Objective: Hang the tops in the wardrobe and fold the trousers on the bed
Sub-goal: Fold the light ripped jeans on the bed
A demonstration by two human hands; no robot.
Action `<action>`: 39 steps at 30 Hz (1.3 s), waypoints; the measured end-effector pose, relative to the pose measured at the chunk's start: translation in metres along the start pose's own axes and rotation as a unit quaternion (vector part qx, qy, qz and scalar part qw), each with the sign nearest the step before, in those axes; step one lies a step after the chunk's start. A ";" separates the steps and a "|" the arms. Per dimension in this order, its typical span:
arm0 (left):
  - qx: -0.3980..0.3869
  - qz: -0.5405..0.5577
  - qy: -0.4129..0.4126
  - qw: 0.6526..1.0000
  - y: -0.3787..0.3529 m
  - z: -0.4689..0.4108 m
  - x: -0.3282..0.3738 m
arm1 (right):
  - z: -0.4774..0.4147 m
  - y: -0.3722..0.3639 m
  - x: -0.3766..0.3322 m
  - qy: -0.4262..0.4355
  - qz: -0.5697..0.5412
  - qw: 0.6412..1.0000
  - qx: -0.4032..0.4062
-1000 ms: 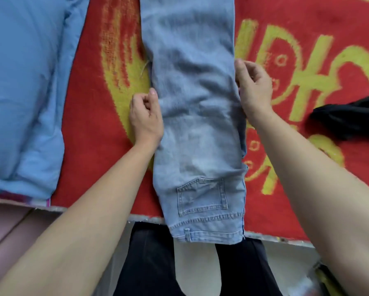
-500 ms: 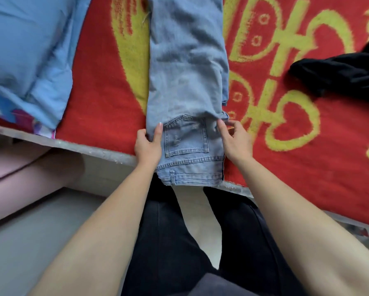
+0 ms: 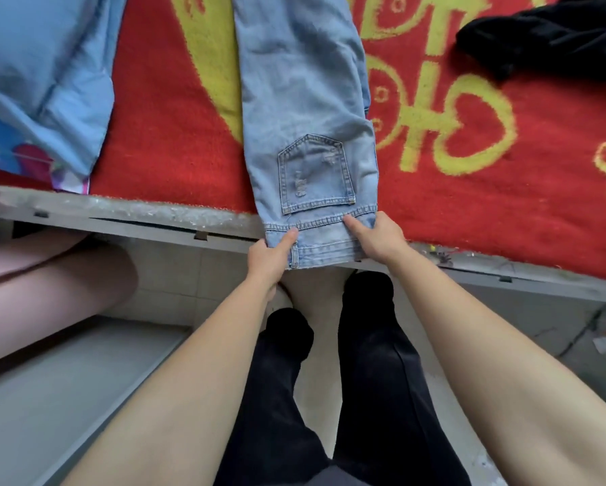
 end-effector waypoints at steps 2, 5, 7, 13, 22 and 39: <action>-0.040 0.057 -0.023 0.997 0.004 0.023 0.005 | 0.023 0.014 -0.012 0.043 -0.059 0.994 0.082; -0.100 0.162 -0.036 0.981 0.007 0.048 0.007 | 0.078 0.042 -0.035 0.177 -0.100 0.939 0.276; -0.080 0.147 -0.018 0.986 0.008 0.056 -0.013 | 0.091 0.035 -0.019 0.146 -0.107 0.946 0.268; -0.019 0.068 0.089 0.994 0.010 0.063 -0.120 | 0.111 -0.031 0.064 -0.085 -0.165 0.982 -0.032; -0.038 0.176 0.126 0.975 -0.002 0.113 -0.188 | 0.173 -0.036 0.119 -0.066 -0.222 0.972 -0.039; -0.064 0.240 0.035 0.968 0.004 0.097 0.023 | 0.079 0.049 -0.030 0.022 -0.447 0.894 0.013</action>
Point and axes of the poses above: each hand's wrist, its own z-axis away from the middle knuckle, its own y-axis out of the back of the hand, x = y × z, the point moved 8 cm from there along -z, towards the middle knuckle, and after that the axes turned 12 degrees about y, right-handed, at the moved point
